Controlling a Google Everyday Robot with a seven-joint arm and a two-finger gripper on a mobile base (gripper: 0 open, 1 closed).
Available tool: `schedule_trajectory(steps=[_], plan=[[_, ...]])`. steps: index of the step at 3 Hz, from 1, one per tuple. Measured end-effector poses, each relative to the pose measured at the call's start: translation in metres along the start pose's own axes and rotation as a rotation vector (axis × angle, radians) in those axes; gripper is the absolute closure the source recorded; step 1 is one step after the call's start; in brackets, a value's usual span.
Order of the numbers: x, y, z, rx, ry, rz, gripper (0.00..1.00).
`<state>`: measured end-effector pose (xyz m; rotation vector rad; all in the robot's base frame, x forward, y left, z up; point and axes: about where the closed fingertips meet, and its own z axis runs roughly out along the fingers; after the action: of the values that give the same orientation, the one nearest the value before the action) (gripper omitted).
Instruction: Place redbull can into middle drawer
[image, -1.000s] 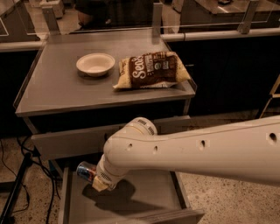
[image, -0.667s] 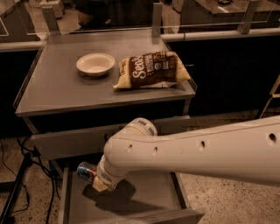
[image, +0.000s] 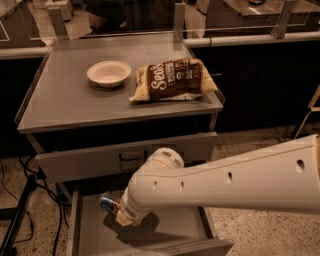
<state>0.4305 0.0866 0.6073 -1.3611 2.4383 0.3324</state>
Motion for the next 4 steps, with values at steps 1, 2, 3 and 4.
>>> schedule_trajectory(steps=[1, 2, 3, 4], plan=[[0.050, -0.009, 0.031, -0.002, 0.027, 0.082, 1.00], [0.050, -0.009, 0.031, -0.002, 0.027, 0.083, 1.00], [0.061, -0.024, 0.054, 0.017, 0.056, 0.118, 1.00], [0.072, -0.039, 0.077, 0.031, 0.076, 0.152, 1.00]])
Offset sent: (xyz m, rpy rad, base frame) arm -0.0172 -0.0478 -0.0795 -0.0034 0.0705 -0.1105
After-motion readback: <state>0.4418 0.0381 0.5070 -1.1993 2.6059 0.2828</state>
